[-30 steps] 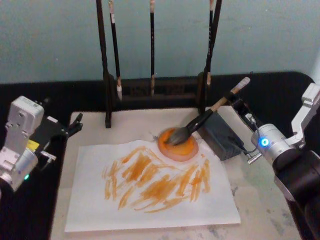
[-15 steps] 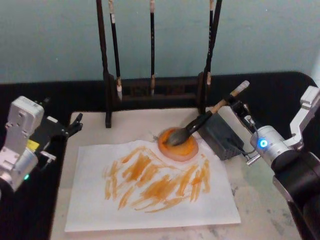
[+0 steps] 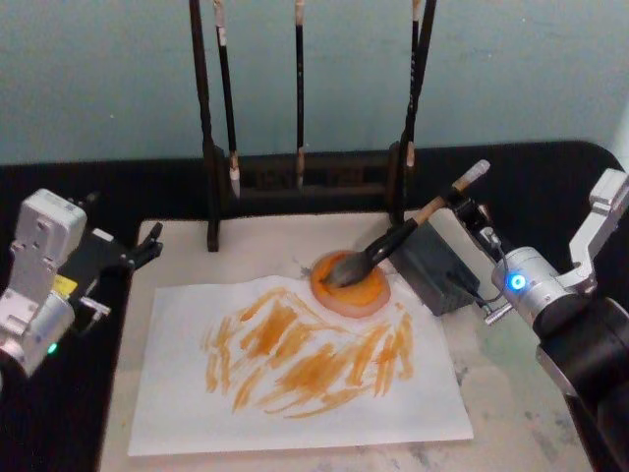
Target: Pick up the brush from the inkstone, write on the paper, then place the brush back to its original position.
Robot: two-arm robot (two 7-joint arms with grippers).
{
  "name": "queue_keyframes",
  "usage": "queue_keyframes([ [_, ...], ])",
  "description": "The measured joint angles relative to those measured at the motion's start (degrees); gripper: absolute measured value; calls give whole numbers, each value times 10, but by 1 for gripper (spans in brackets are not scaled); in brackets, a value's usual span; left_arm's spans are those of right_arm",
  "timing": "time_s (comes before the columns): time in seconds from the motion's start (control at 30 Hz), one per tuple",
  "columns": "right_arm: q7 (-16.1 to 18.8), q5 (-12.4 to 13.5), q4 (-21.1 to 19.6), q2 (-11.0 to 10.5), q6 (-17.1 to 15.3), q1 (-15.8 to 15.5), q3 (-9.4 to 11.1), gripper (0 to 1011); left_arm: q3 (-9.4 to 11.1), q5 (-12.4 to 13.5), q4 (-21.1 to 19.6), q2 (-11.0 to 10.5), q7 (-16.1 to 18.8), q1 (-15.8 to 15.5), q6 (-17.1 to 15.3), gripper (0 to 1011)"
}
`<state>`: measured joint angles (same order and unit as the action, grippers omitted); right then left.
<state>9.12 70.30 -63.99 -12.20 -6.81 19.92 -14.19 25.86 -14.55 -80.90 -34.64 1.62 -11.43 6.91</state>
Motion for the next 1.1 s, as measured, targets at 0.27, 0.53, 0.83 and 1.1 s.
queue_keyframes([
  [0.27, 0, 0, 0, 1, -1, 0, 1, 176, 0, 0, 0, 0, 0, 0, 0, 1001],
  [0.53, 0, 0, 0, 1, -1, 0, 2, 351, 0, 0, 0, 0, 0, 0, 0, 1001],
  [0.83, 0, 0, 0, 1, -1, -1, 3, 615, 0, 0, 0, 0, 0, 0, 0, 1001],
  [1.1, 0, -1, 0, 1, -2, -1, 3, 862, 0, 0, 0, 0, 0, 0, 0, 1001],
])
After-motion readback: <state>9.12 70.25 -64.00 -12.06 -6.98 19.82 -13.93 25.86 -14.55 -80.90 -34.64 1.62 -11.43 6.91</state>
